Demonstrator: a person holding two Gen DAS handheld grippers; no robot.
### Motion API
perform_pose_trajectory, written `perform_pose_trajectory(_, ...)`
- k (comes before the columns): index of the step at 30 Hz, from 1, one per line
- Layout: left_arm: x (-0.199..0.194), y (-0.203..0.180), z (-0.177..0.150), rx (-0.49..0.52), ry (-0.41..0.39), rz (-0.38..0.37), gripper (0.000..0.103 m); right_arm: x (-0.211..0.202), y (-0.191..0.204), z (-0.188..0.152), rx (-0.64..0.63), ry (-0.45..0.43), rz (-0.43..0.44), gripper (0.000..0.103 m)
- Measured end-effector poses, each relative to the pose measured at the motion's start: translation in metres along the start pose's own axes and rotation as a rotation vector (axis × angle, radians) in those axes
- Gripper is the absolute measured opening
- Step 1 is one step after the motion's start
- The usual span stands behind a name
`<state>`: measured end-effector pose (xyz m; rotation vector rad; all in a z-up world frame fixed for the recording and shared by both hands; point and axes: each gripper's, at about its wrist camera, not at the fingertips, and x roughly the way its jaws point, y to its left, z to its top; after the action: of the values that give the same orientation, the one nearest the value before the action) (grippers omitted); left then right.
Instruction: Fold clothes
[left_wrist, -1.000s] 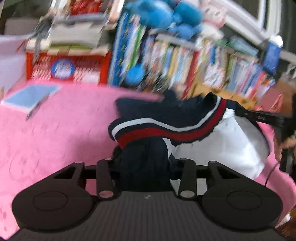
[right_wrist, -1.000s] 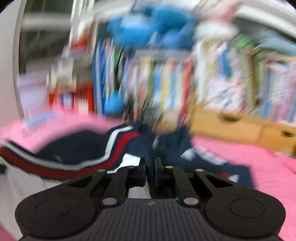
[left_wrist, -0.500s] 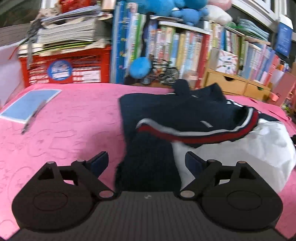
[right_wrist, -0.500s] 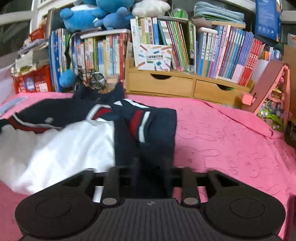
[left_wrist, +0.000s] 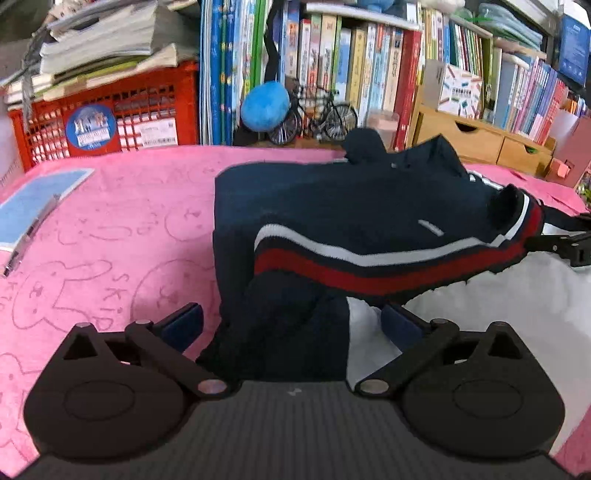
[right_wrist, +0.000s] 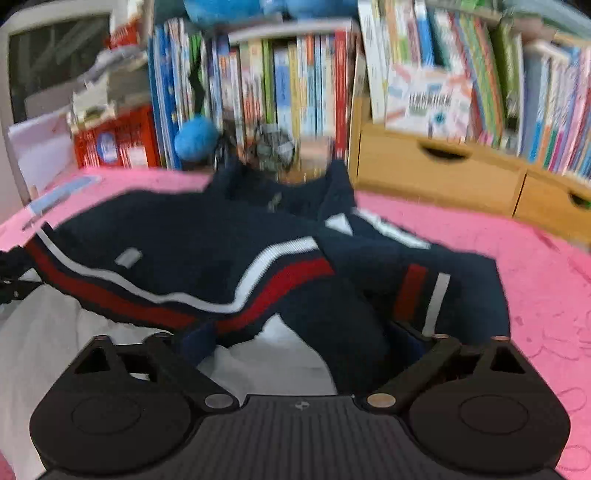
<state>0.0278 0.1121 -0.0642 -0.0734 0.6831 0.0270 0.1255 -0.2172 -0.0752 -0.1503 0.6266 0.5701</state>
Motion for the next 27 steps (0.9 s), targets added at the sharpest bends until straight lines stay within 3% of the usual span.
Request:
perform_pose_trajectory(1, -0.006, -0.001, -0.001, -0.009, -0.023, -0.004, 0.080, -0.007, -0.002, -0.002, 0.028, -0.013, -0.002, 0.032)
perform_pose_trajectory(2, -0.011, -0.002, -0.003, -0.025, -0.048, -0.004, 0.067, -0.013, -0.005, -0.003, 0.066, -0.020, 0.009, 0.027)
perform_pose_trajectory(4, -0.022, -0.004, -0.014, -0.100, -0.120, 0.014, 0.058, -0.027, -0.007, -0.008, 0.099, -0.047, 0.019, 0.020)
perform_pose_trajectory(5, -0.026, -0.006, -0.022, -0.125, -0.150, 0.019, 0.050, -0.035, -0.004, -0.011, 0.098, -0.067, 0.015, 0.018)
perform_pose_trajectory(9, -0.046, -0.017, -0.022, -0.093, -0.282, 0.022, 0.040, -0.069, 0.004, -0.016, 0.092, -0.175, 0.000, 0.014)
perform_pose_trajectory(13, -0.054, -0.021, 0.033, -0.069, -0.387, -0.023, 0.032, -0.101, -0.003, 0.012, 0.116, -0.327, -0.050, 0.014)
perform_pose_trajectory(18, -0.051, -0.033, 0.101, -0.015, -0.490, -0.037, 0.034, -0.108, -0.028, 0.070, 0.129, -0.457, -0.081, 0.014)
perform_pose_trajectory(20, -0.031, -0.040, 0.110, 0.024, -0.440, 0.008, 0.045, -0.085, -0.045, 0.085, 0.168, -0.425, -0.077, 0.016)
perform_pose_trajectory(22, -0.006, -0.044, 0.112, 0.062, -0.348, 0.055, 0.046, -0.046, -0.059, 0.087, 0.214, -0.325, -0.088, 0.017)
perform_pose_trajectory(25, 0.031, -0.035, 0.080, 0.086, -0.140, 0.136, 0.044, 0.020, -0.070, 0.066, 0.277, -0.092, -0.097, 0.017)
perform_pose_trajectory(27, 0.040, -0.020, 0.053, 0.050, -0.047, 0.133, 0.047, 0.041, -0.072, 0.044, 0.282, -0.023, -0.114, 0.017)
